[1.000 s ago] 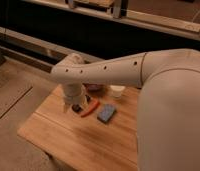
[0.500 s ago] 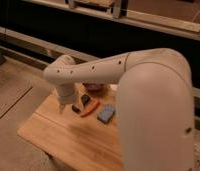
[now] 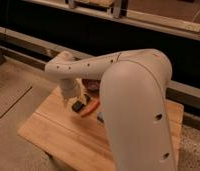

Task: Pick up the ceramic cup

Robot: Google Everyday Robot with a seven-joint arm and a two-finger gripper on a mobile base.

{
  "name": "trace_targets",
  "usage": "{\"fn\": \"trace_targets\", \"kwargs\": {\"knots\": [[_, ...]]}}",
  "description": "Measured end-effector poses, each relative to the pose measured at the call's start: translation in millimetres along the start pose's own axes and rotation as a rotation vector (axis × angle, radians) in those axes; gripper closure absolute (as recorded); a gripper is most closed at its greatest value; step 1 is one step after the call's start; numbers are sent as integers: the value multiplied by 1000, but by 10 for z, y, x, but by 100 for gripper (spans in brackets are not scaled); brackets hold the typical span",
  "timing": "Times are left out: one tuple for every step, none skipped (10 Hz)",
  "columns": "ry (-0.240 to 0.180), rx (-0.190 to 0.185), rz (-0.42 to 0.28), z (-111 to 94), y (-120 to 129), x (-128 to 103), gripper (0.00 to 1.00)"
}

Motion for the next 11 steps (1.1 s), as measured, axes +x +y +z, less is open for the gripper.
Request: {"fn": "trace_targets", "kwargs": {"knots": [[-19,6,27,-50,-103,-72,35],[-38,6,55,-122,-198,-131,35],[-52,6,85,-189,-318,-180,35],[-59,6,107,-226,-420,-206,35],[-64,8,129,-265,-538,-226,35],[-63,12,145,-277,-634,-236,35],[-58,21,166,-281,-780,-246,35],[-49,36,179,-264,-899,-250,35],[-38,48,197,-238,-1031,-265,35],[-26,55,223,-214,-1195,-297,35],[-20,55,239,-206,-1300,-323,35]]}}
